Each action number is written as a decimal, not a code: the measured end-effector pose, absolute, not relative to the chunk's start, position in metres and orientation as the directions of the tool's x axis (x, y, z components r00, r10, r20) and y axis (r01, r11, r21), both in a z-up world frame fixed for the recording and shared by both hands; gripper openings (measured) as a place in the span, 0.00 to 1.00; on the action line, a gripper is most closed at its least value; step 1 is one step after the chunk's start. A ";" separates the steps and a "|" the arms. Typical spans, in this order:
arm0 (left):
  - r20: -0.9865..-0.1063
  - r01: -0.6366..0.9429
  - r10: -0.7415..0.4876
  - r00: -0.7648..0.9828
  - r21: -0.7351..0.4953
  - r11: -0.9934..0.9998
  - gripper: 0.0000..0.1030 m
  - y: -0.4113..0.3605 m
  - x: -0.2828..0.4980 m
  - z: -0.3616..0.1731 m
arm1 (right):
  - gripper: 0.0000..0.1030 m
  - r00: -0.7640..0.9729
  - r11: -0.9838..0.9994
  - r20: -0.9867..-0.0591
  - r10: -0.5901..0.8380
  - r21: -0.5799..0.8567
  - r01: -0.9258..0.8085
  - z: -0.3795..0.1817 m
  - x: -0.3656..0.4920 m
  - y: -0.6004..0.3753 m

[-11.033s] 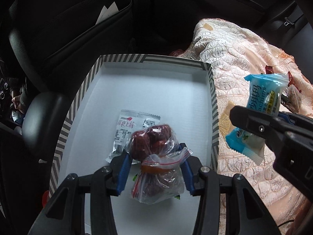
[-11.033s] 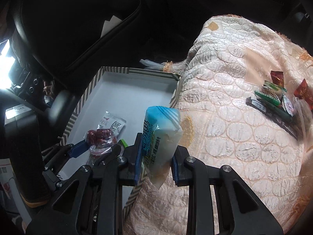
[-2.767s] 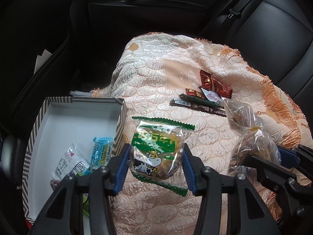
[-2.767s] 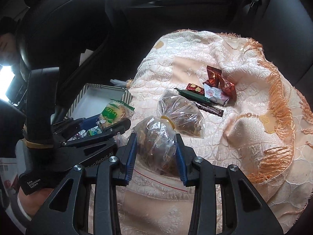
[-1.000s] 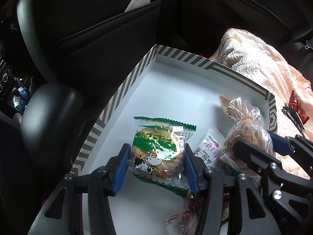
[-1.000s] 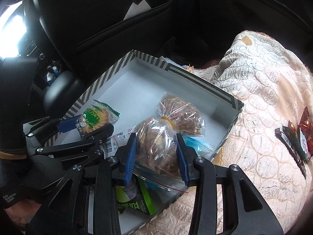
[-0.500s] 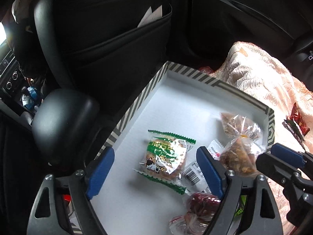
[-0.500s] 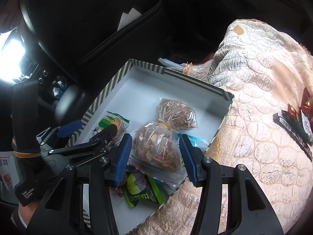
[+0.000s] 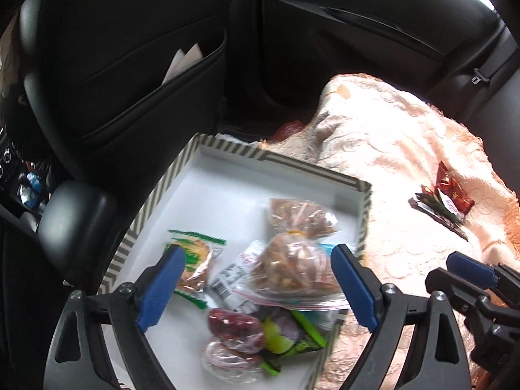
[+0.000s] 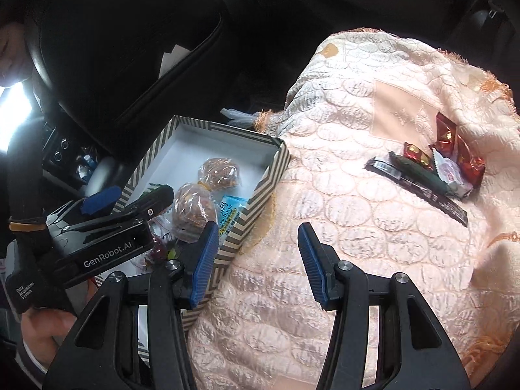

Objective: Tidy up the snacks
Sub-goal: 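Move both open grippers back over the remaining snacks on the cloth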

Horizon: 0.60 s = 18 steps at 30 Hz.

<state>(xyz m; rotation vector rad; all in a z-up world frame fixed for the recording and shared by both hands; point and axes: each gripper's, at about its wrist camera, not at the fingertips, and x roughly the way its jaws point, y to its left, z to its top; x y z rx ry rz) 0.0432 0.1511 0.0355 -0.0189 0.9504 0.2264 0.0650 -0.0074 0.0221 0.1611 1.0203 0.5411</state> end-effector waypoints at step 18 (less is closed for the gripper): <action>-0.827 -0.016 0.056 0.559 0.057 0.998 0.91 0.040 0.073 0.027 | 0.49 0.504 0.929 -0.781 0.369 0.327 -0.173 0.026 0.065 -0.135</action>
